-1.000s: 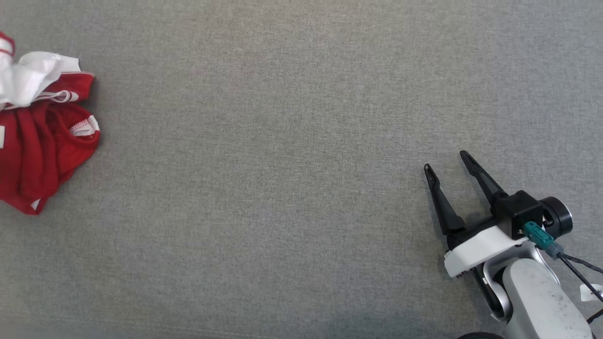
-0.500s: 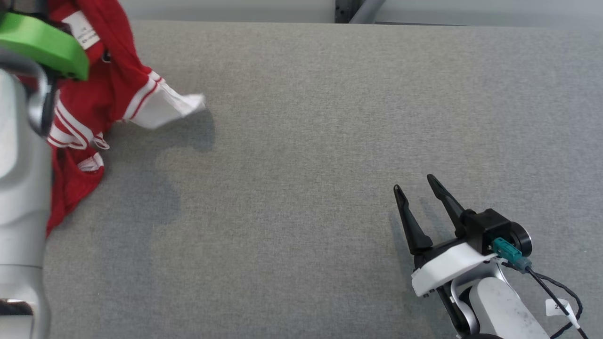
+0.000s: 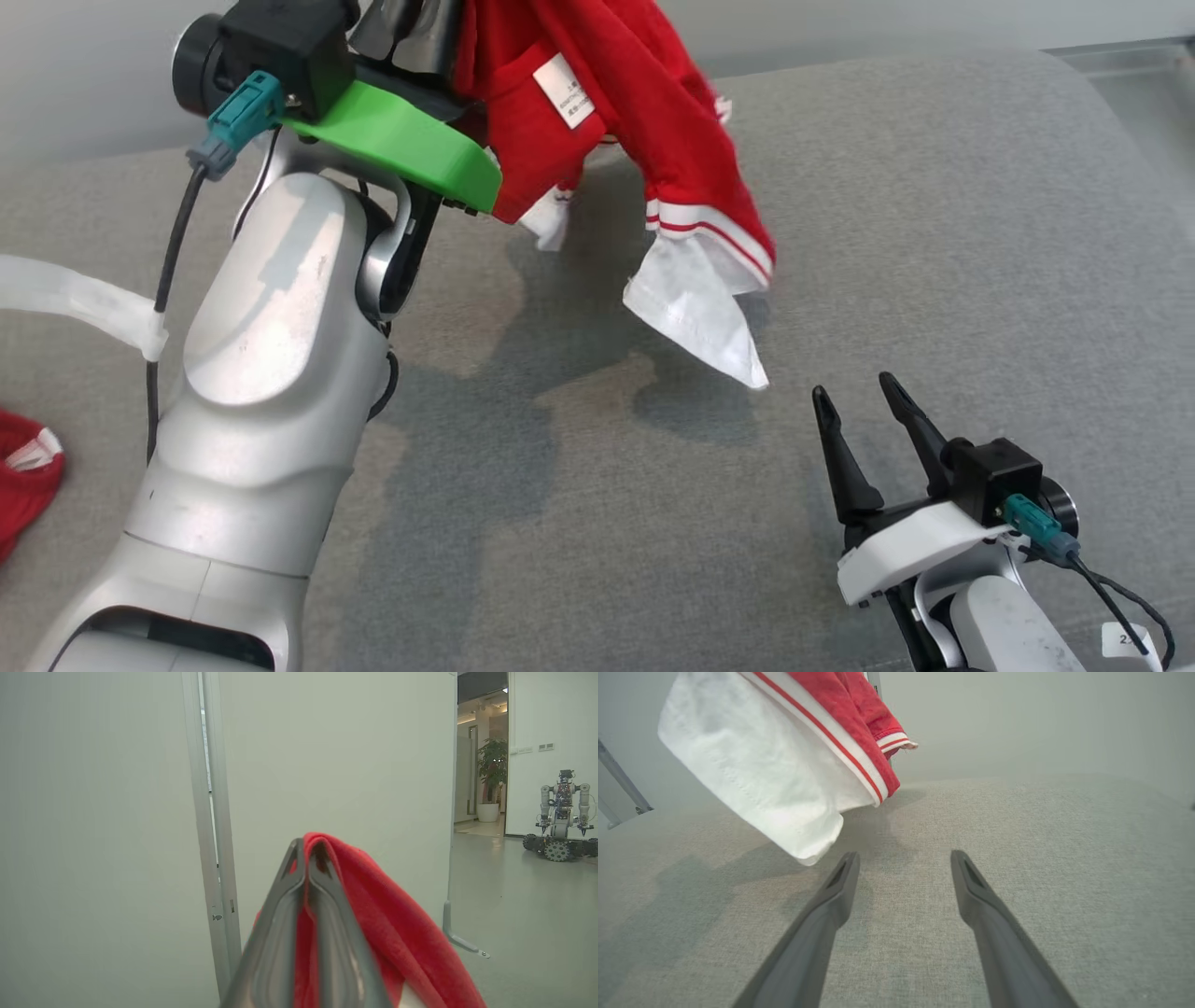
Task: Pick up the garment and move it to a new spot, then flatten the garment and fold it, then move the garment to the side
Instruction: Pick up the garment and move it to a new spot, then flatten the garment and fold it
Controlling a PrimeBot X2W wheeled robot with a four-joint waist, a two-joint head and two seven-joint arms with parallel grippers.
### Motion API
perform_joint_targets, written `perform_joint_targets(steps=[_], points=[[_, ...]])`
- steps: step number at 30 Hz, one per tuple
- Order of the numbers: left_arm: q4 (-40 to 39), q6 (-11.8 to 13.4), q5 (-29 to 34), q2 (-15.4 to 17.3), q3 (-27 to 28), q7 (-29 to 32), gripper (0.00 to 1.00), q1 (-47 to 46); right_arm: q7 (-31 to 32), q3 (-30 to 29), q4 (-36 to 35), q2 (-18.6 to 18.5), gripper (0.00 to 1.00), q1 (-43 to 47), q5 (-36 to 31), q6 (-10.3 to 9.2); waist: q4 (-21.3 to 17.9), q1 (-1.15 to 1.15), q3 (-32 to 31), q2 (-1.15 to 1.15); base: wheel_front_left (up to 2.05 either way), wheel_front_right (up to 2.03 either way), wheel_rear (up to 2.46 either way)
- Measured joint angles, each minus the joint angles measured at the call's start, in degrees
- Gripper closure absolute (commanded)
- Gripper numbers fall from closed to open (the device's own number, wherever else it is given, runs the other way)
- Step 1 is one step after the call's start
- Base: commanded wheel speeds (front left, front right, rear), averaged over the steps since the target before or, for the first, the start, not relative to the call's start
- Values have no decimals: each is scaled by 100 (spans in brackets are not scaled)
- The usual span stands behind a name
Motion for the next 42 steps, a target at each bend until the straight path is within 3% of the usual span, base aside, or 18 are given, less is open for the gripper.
perform_joint_targets(steps=[4,8,11,12,13,14,18,23,33,42], points=[[67,131,-137,-55,29,-9,100,91,1,-60,11,10,0,51,18,-1,-239,0,-31,0,0,0,0],[678,324,-174,-67,64,-9,100,280,1,-26,-21,16,0,40,33,0,-492,0,-16,0,0,0,0],[1344,487,-119,278,253,-25,100,580,1,-27,-40,19,0,-20,54,0,-618,0,93,0,0,0,0],[1344,487,-119,278,253,-25,82,580,1,-27,-40,19,0,-20,54,0,-618,0,93,0,0,0,0],[1394,535,-96,361,323,-26,18,735,1,-23,-40,22,0,-44,62,-1,-632,0,124,0,0,0,0],[1432,578,-35,437,393,-26,0,898,1,-23,-42,23,0,-69,71,0,-639,0,147,0,0,0,0],[1290,690,120,612,732,-27,0,1773,1,-32,-51,29,0,-71,90,0,-588,0,145,0,0,0,0],[550,856,361,550,1323,-35,0,3000,1,-15,-1,29,0,15,81,0,-435,0,-4,0,0,0,0],[-701,703,1006,75,1991,-35,0,4864,0,29,42,31,0,263,54,0,-56,0,-503,0,0,0,0],[-939,563,1167,-108,2204,-43,0,5688,0,126,126,31,0,481,74,0,220,0,-839,0,0,0,0]])
